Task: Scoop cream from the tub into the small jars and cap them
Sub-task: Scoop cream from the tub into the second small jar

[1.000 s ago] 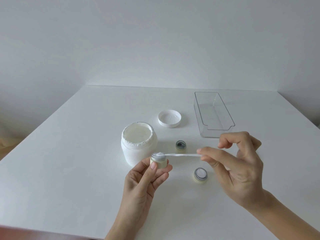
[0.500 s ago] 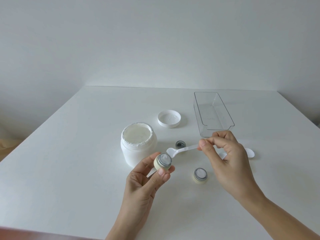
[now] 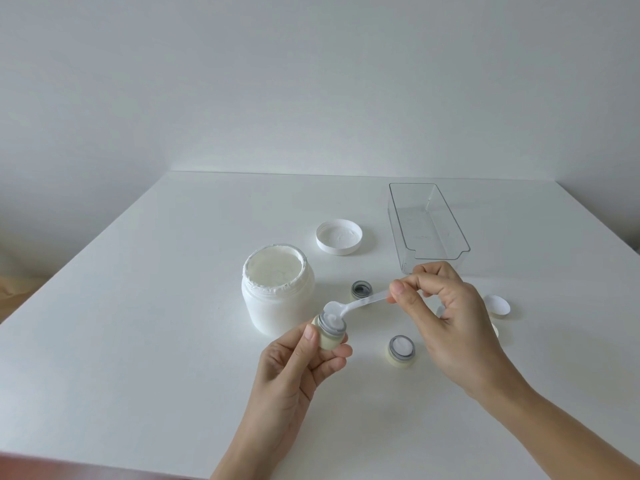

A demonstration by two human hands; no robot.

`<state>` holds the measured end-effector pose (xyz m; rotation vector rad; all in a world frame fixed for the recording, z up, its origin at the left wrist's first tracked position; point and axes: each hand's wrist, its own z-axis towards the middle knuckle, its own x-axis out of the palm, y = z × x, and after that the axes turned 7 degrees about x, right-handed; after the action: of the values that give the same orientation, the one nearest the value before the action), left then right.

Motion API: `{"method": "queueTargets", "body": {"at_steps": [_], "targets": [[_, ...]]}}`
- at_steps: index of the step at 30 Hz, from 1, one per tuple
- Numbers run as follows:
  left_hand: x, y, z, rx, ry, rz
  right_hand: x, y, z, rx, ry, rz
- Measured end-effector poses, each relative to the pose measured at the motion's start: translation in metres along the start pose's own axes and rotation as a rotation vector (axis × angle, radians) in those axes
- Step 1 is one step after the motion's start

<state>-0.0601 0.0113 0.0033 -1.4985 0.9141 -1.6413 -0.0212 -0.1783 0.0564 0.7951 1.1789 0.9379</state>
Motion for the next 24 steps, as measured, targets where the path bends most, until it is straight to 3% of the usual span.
{"method": "queueTargets", "body": {"at_steps": [17, 24], "targets": [[0.0, -0.001, 0.002, -0.052, -0.008, -0.11, -0.008, 0.008, 0.003, 0.023, 0.192, 0.039], [0.002, -0.003, 0.002, -0.017, -0.054, -0.11, -0.016, 0.005, 0.005, 0.268, 0.269, 0.22]]}}
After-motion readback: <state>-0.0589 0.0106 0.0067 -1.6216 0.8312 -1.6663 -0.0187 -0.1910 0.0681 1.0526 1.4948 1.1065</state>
